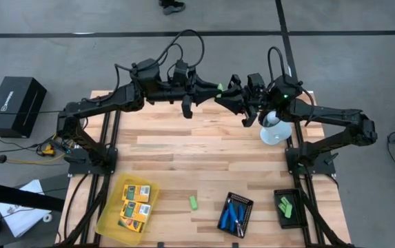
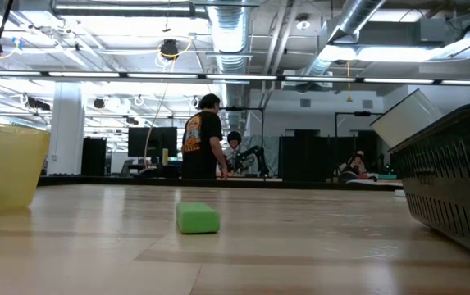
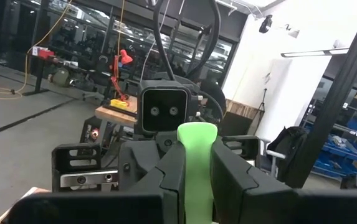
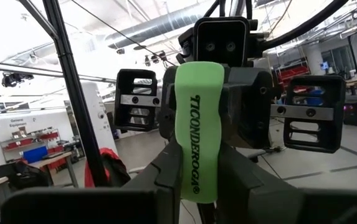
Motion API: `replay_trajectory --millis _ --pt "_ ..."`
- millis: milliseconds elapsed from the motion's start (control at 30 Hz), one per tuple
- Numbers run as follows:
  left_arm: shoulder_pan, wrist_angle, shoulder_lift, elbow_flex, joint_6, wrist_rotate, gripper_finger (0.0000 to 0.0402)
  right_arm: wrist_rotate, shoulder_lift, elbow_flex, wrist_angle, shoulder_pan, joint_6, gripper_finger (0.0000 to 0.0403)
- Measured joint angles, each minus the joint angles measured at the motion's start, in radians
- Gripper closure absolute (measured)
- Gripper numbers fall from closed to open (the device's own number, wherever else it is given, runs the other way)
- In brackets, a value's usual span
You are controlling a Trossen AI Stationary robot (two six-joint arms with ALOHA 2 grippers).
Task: Pick & Place School Supplies
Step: Put the green eraser into the right black bin
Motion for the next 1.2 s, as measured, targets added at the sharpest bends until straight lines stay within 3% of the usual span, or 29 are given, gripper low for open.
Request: replay_trajectory --millis 67,267,367,500,633,800,933,1200 --pt "0.004 0.000 0.000 0.000 0.000 0.001 0.0351 0.001 0.000 0.000 -0.006 0.000 -0.001 0.0346" --pt "0.038 0.012 -0.030 0.000 0.015 0.013 0.0236 0.004 0.004 -0.001 -0.039 0.000 -0.008 0.0346" --pt "0.071 0.018 -0.070 0.002 0.070 0.019 0.0197 0.004 -0.001 -0.002 -0.042 -0.006 -0.013 0.0346" --pt "0.147 -0.009 -0.138 0.001 0.078 0.021 0.0178 0.002 -0.008 -0.002 -0.048 -0.020 -0.016 0.0346" --pt "0.226 -0.171 -0.224 0.003 0.107 0.035 0.0183 -0.004 -0.044 -0.001 -0.156 -0.038 -0.016 0.0346" --pt "0.287 -0.448 -0.308 0.002 0.233 0.034 0.0199 -0.003 -0.119 0.000 -0.565 -0.041 -0.008 0.0346" --pt "0.323 -0.544 -0.351 0.001 0.240 0.026 0.0206 0.027 -0.170 -0.001 -0.916 0.009 0.049 0.0346" --pt "0.315 -0.565 -0.367 0.001 0.261 0.032 0.0209 0.108 -0.234 -0.012 -1.409 0.320 0.322 0.0346"
